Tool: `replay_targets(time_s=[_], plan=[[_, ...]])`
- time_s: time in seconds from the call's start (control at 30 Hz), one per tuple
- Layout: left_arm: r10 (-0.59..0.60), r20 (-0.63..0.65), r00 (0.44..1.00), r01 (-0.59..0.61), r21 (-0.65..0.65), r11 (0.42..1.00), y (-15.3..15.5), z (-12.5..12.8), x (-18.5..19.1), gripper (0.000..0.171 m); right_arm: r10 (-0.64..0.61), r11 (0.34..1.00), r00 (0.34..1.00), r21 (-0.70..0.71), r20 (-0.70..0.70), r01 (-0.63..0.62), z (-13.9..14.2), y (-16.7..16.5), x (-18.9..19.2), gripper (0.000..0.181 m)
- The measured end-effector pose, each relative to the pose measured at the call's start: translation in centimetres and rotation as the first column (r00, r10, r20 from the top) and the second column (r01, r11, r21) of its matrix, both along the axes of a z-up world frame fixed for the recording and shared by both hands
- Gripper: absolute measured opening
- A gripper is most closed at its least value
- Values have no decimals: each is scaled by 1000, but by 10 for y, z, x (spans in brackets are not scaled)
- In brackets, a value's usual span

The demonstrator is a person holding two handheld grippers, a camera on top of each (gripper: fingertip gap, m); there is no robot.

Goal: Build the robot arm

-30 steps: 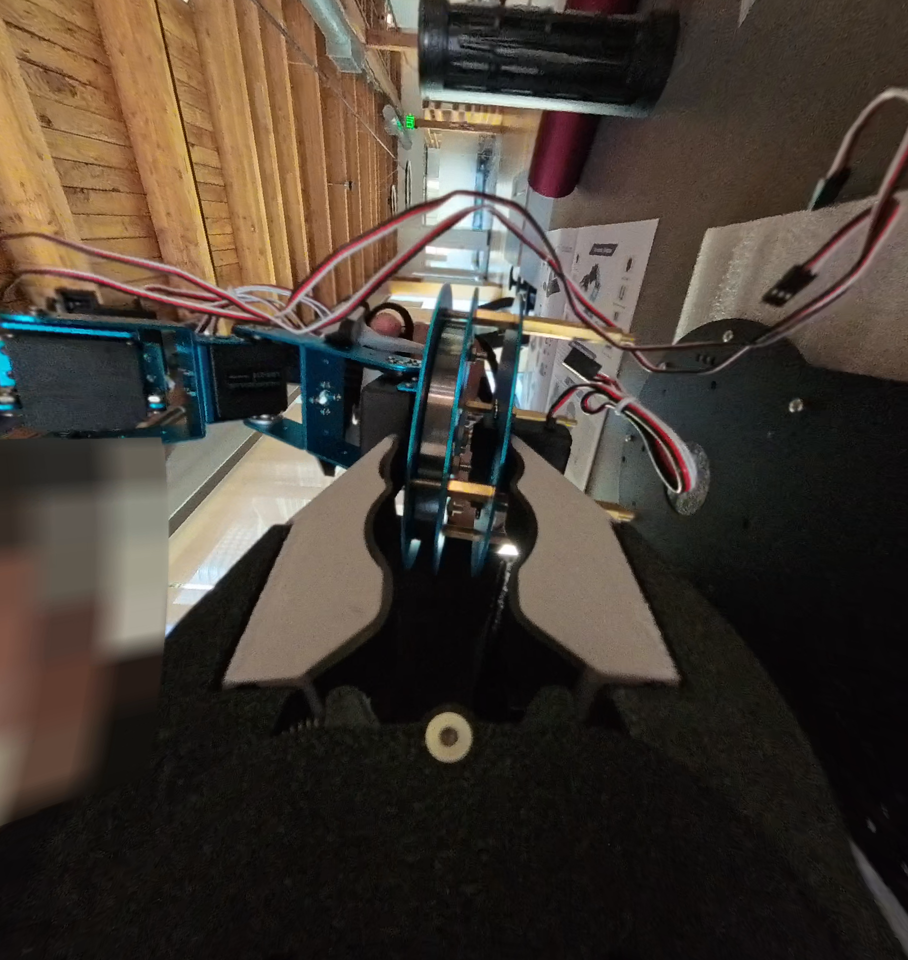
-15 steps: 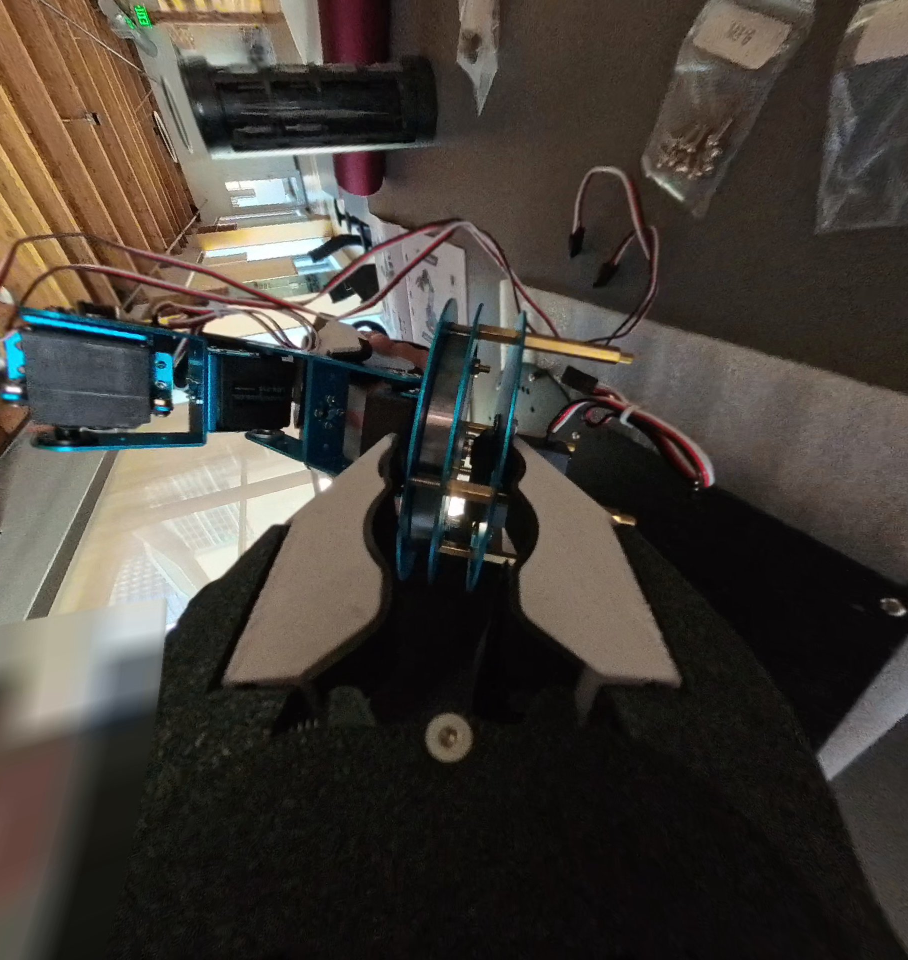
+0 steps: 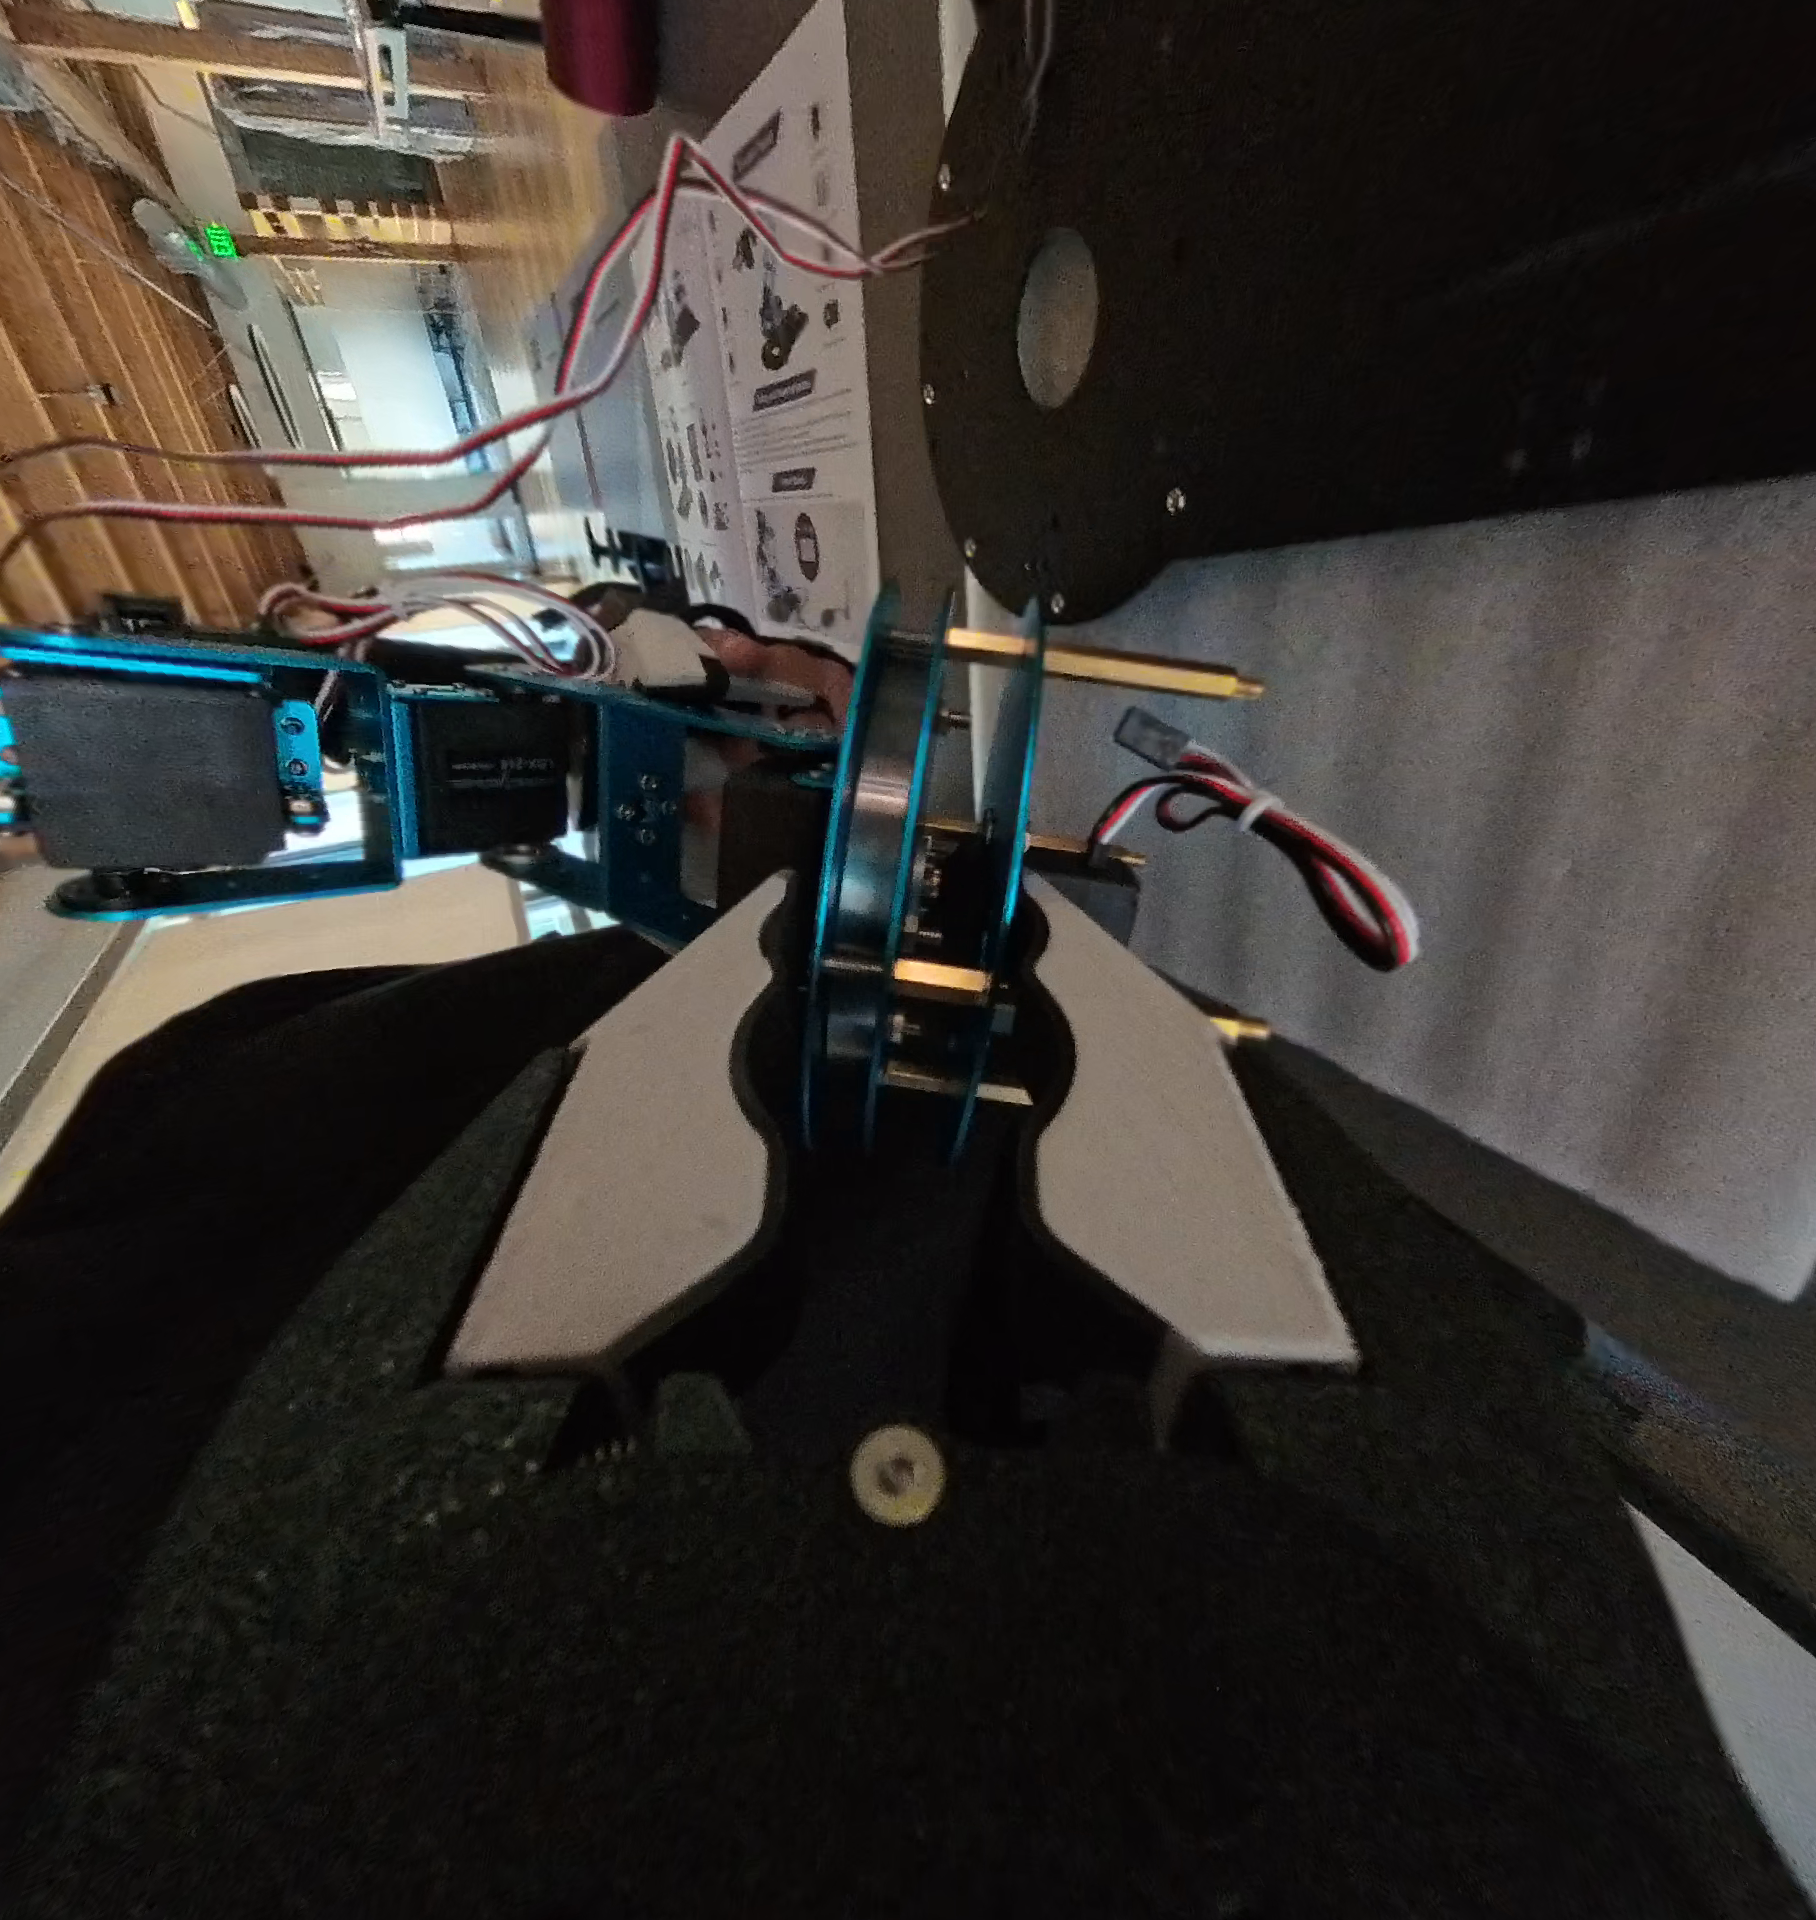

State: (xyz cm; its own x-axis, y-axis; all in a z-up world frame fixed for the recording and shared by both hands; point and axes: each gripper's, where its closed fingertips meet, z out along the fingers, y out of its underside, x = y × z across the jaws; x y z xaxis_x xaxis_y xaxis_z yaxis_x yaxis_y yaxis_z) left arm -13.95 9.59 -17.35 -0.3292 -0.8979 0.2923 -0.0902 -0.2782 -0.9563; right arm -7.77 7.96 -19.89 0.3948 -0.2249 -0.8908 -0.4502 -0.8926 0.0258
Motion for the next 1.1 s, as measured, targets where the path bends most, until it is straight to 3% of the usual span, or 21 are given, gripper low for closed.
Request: replay_targets(time_s=[0.23,0.43,0.6,0.73,0.93,0.97,1.1], plan=[[-67,11,998,67,9,998,-18,-27,5,63,-55,998,995,-29,81,57,-29,-19,4,36],[-42,-22,999,41,-39,998,-10,-37,-8,63,-112,993,993,34,48,110,-36,-7,-6,37],[24,-68,997,-30,-94,995,0,-37,-24,65,-116,993,992,40,47,114,-37,-7,-7,38],[100,-112,989,-110,-86,990,15,-44,-39,67,-80,996,987,37,141,75,-36,-2,-16,38],[163,-242,956,-237,-316,919,25,-66,-75,52,-105,994,952,30,287,101,-36,2,-32,42],[185,-233,955,-255,-323,911,26,-64,-82,45,-109,994,943,31,316,105,-37,5,-36,42],[260,-412,873,-365,-199,910,30,-99,-92,60,-65,998,875,15,479,66,-40,17,-52,43]])
